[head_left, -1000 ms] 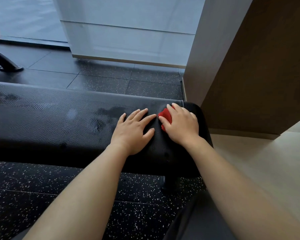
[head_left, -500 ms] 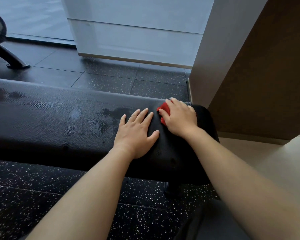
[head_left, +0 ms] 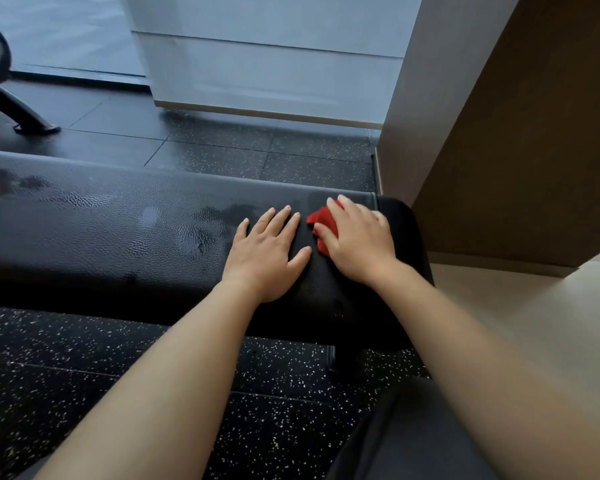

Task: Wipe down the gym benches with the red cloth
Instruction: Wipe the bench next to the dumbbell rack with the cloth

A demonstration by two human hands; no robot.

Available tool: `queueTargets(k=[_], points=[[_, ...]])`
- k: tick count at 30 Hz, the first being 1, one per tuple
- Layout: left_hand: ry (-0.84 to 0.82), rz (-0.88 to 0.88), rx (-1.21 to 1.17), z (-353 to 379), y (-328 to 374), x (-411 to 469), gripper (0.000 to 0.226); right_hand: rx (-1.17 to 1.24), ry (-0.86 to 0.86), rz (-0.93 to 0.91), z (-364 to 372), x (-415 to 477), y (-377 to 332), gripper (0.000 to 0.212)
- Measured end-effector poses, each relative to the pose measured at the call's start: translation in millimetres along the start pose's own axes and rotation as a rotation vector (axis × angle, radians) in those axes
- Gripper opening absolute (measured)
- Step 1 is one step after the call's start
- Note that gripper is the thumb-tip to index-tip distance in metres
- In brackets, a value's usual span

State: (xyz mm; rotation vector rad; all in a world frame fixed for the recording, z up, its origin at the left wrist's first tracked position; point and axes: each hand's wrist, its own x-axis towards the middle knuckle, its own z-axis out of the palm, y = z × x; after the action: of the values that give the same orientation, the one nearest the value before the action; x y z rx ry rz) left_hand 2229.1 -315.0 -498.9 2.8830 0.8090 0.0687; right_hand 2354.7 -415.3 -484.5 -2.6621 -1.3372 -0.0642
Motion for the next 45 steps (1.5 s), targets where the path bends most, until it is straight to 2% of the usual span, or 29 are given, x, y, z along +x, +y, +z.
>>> queueTargets(k=[3,14,25,30,35,39,45], points=[[0.004,-0.001,-0.003,1,-1,2,0.065,0.01,0.004,-0.023,2,-11,2,0.057],[-0.022,0.003,0.013,-3,1,4,0.065,0.002,-0.041,0.061,5,56,-3,0.056],[-0.018,0.014,0.003,1,-1,2,0.065,0.023,-0.036,-0.046,-6,-47,4,0.059],[-0.008,0.014,-0.008,1,-1,2,0.065,0.045,0.016,-0.026,-3,-77,-2,0.078],[0.014,0.013,-0.026,1,-2,4,0.065,0.004,0.012,0.038,1,-40,-2,0.058],[0.012,0.012,-0.023,1,-1,4,0.065,-0.002,0.021,0.076,1,-27,-3,0.057],[0.009,0.016,-0.024,0,-1,3,0.064,0.029,0.049,-0.034,-1,-82,5,0.062]])
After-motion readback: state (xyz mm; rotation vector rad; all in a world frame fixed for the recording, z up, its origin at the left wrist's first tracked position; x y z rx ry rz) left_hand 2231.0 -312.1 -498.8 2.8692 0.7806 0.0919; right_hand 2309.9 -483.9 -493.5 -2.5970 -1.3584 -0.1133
